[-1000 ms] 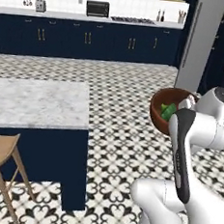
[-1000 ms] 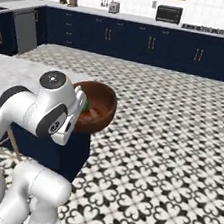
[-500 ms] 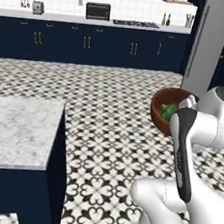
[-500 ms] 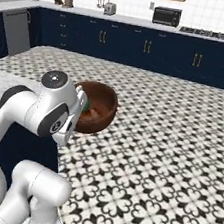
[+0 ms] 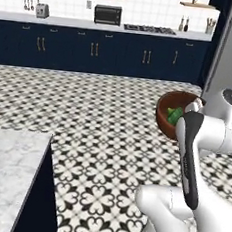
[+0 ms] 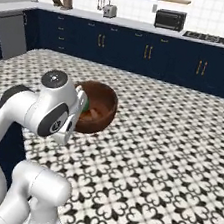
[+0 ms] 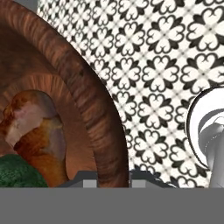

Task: Pick the chicken drumstick and broccoli from their plates and place them in the bowl. Then put the bowl in the fridge.

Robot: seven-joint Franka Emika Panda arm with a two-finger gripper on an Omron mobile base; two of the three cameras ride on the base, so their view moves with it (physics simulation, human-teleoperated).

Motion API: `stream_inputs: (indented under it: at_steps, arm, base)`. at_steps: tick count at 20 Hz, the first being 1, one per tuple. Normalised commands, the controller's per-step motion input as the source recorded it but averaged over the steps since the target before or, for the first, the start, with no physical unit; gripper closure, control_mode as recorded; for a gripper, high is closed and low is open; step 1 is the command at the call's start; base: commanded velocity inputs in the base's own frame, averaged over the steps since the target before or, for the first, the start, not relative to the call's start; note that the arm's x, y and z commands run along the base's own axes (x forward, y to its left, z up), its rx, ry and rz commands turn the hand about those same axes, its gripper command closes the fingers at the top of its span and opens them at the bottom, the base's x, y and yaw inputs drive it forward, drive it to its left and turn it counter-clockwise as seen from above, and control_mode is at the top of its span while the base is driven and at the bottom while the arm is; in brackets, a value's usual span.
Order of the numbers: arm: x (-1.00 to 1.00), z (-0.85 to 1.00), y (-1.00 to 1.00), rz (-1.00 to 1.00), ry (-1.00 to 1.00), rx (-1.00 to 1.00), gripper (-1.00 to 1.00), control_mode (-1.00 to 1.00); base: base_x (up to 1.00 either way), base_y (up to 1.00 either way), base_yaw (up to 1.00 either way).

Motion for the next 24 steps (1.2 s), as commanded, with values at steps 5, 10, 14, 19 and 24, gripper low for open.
stream_inputs:
  at_steps: [5, 10, 14, 19, 24]
  arm:
    - [0.00, 0.00, 0.00, 0.00, 0.00, 0.00, 1.00, 1.00]
    - [0.00, 0.00, 0.00, 0.00, 0.00, 0.00, 1.00, 1.00]
    - [0.00, 0.00, 0.00, 0.00, 0.00, 0.00, 1.00, 1.00]
    - [0.00, 0.00, 0.00, 0.00, 0.00, 0.00, 1.00, 1.00]
    - [0.00, 0.00, 0.00, 0.00, 0.00, 0.00, 1.00, 1.00]
  base:
    - [1.00, -0.36, 0.06]
    - [1.00, -0.24, 0.00]
    - [1.00, -0.24, 0.00]
    - [1.00, -0.03, -0.01]
    - [1.00, 0.00, -0.12]
